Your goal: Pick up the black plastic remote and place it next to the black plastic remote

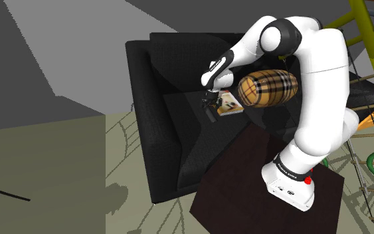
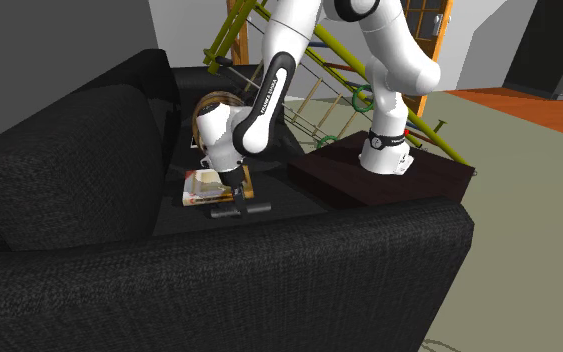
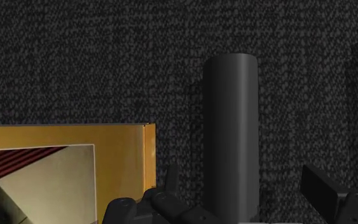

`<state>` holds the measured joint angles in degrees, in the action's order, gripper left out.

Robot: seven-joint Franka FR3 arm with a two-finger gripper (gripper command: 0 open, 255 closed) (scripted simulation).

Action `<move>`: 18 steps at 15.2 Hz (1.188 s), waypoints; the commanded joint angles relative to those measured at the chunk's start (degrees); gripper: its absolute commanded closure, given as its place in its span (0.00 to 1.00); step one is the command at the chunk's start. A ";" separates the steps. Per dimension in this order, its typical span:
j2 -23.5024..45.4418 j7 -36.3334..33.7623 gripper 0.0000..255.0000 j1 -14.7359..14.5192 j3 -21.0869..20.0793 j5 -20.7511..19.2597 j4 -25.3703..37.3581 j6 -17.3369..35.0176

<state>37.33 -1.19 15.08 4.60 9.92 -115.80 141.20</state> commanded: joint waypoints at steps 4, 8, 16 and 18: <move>0.18 0.14 1.00 0.23 0.14 -0.02 -0.30 -0.01; 0.61 0.05 1.00 0.16 0.05 0.05 -0.03 0.15; -2.57 -0.32 1.00 -0.15 0.50 -0.42 -1.09 -1.97; -3.96 -0.51 1.00 -0.28 0.69 -0.64 -1.47 -2.97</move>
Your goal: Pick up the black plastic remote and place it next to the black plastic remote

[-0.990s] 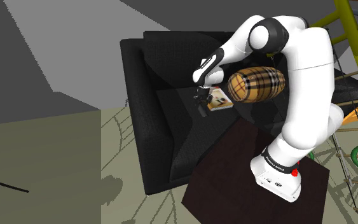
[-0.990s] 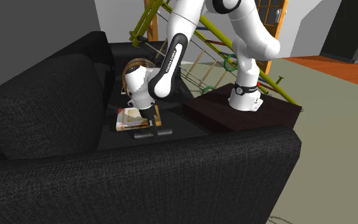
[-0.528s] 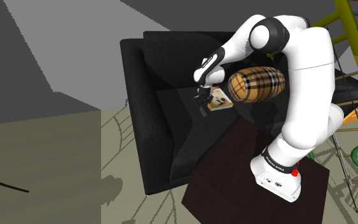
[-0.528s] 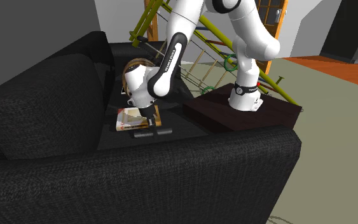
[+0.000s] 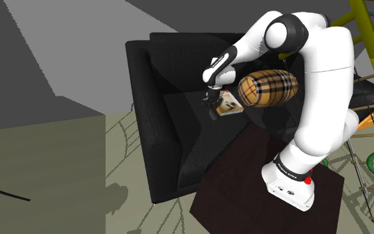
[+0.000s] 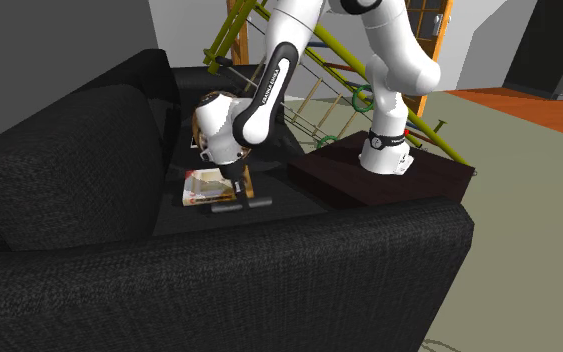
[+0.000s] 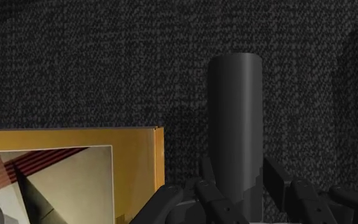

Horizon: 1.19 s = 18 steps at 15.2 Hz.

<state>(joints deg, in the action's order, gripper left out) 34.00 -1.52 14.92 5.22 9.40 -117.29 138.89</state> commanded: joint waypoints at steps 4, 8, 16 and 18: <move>-3.36 -0.56 1.00 -0.37 0.42 -0.58 -0.61 -2.74; -5.99 -0.97 1.00 -0.59 0.75 -1.07 -1.03 -4.93; -10.56 4.59 1.00 3.27 3.25 -2.19 -5.69 -5.14; -11.35 7.00 1.00 4.91 4.24 -2.54 -7.02 -4.70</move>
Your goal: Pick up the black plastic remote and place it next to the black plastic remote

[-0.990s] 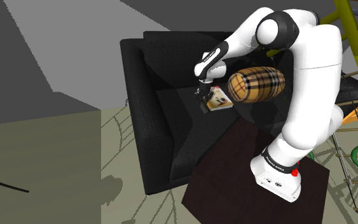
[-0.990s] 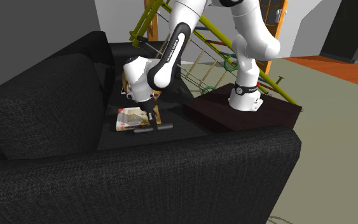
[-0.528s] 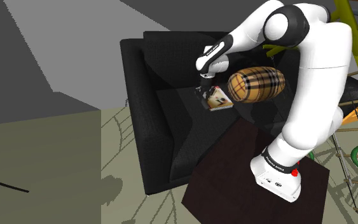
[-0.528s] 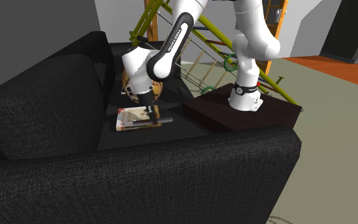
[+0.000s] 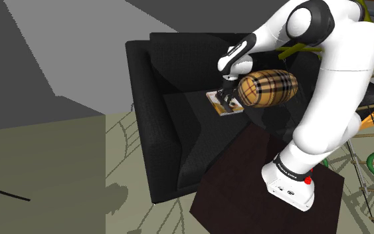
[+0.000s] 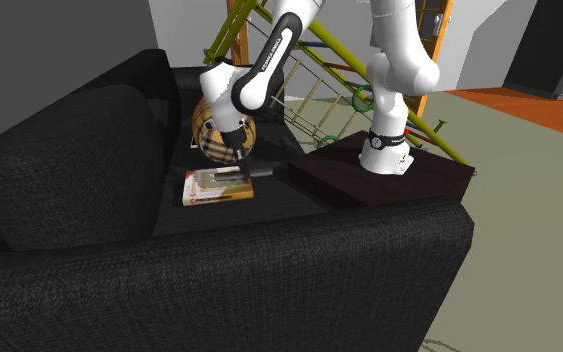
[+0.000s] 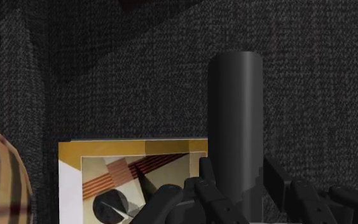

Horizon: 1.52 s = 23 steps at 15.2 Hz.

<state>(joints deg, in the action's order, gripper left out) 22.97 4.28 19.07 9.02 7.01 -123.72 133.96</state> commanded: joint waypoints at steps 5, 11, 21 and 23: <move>-1.59 7.35 1.00 5.02 3.02 -1.10 -2.76 0.96; -1.74 14.94 1.00 10.49 6.03 -2.14 -3.18 1.19; -4.23 24.51 0.00 8.83 6.36 2.92 -4.38 5.79; -4.90 26.51 0.00 10.58 4.87 6.53 -5.35 8.87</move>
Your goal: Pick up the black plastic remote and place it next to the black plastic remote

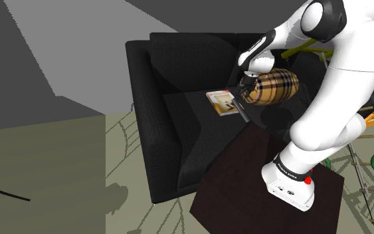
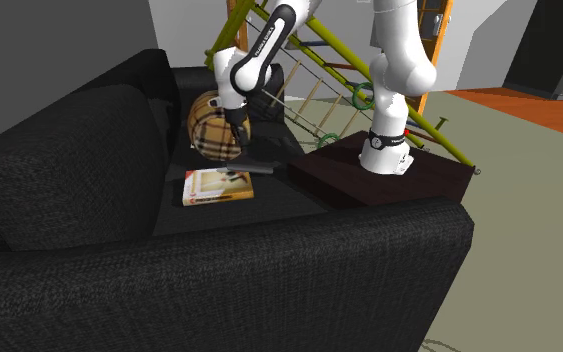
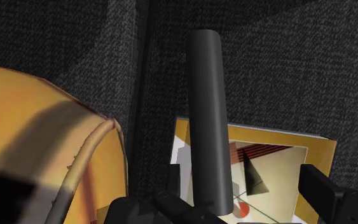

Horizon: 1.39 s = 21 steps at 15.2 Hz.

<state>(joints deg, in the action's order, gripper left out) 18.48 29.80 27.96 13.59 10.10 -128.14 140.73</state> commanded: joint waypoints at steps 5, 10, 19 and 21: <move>2.65 1.11 0.00 4.87 -3.31 3.63 -1.06 5.53; 3.43 -0.94 0.00 10.18 -8.56 0.69 -1.16 6.93; 3.94 -2.70 1.00 13.79 -12.06 -1.72 -0.94 7.45; 3.51 -2.94 1.00 13.60 -12.12 -1.74 -1.30 7.41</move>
<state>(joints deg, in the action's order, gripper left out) 21.58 26.92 40.85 0.63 3.84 -129.23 148.51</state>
